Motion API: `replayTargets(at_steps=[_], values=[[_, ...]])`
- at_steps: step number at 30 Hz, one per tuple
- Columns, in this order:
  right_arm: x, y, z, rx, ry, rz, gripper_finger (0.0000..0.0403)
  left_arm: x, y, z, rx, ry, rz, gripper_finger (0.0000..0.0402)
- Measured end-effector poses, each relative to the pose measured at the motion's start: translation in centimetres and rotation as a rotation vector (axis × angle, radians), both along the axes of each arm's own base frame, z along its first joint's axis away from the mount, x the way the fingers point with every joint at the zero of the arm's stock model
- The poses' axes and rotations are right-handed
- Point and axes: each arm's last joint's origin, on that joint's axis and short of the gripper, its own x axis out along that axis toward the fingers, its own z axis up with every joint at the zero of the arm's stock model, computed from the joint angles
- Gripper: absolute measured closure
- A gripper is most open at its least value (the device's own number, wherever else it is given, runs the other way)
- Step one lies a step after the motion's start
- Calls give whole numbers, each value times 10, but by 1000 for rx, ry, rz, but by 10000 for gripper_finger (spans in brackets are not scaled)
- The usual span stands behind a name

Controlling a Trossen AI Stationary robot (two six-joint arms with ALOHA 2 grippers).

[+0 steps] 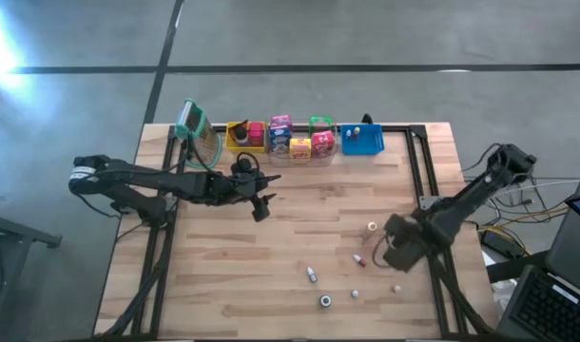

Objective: Pick & Place Kitchen Items
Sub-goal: Put the right purple bottle into the blue bin

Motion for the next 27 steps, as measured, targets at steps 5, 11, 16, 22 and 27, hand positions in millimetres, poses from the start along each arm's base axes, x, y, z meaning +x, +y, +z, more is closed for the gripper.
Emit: replayTargets(at_steps=[5,11,16,22,27], values=[[11,-41,17,-20,-76,0,347,0,0,0,0,0,0,158],[15,-94,30,-64,-125,-41,345,0,0,0,0,0,0,158],[24,-134,36,-119,-208,-37,347,0,0,0,0,0,0,158],[40,-186,33,-133,-322,-37,345,0,0,0,0,0,0,158],[50,-224,36,-147,-301,-57,345,0,0,0,0,0,0,158]])
